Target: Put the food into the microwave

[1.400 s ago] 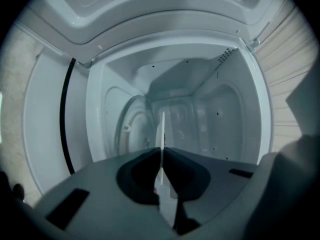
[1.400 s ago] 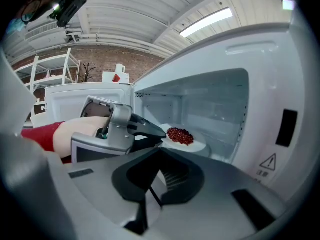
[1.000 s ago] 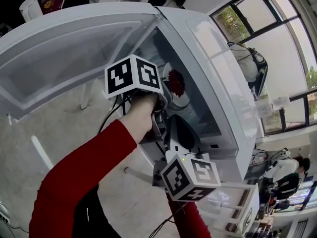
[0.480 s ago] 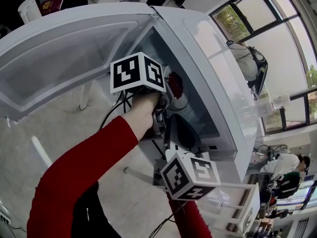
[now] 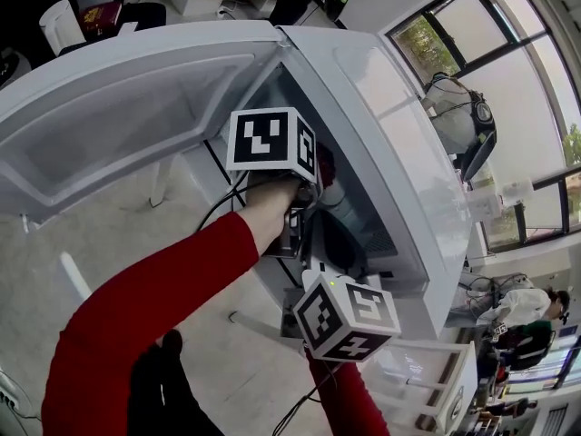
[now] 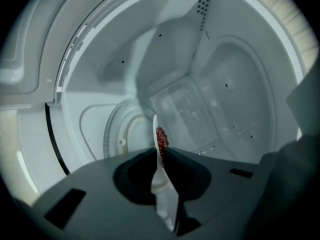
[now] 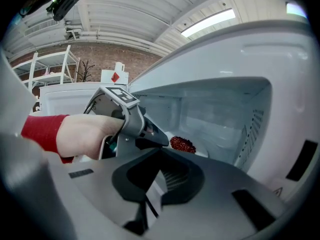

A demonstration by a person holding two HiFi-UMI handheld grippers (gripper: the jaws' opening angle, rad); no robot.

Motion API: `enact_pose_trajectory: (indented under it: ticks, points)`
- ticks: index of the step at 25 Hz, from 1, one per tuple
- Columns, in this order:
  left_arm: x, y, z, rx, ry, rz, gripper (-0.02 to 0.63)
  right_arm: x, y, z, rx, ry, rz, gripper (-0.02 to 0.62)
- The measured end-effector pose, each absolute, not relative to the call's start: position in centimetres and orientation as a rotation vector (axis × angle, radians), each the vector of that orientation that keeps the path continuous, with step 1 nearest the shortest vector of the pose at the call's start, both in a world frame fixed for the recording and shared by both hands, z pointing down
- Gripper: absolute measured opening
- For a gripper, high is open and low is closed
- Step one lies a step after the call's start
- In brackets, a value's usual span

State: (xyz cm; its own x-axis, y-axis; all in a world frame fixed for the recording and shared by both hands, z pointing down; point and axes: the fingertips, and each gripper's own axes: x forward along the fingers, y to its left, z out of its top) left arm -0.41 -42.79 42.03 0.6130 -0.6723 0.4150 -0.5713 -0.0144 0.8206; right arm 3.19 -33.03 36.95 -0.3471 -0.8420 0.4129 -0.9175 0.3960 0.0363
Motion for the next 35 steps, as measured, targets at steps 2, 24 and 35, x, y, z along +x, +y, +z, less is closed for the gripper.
enact_pose_trajectory:
  ticks: [2,24,35]
  points:
    - [-0.4,-42.7,42.1,1.708,-1.064,-0.065,0.040,3.2,-33.1,36.8,1.520,-2.291,0.281,0.014]
    - [-0.8,-42.8,42.8,1.872,-1.228,0.190,0.080,3.0,-33.1,37.8,1.495,-2.273,0.310,0.014]
    - [-1.3,-43.5,42.7,1.924,-1.324,0.233,0.084,3.3,-32.9,38.3,1.495,-2.275,0.376,0.014]
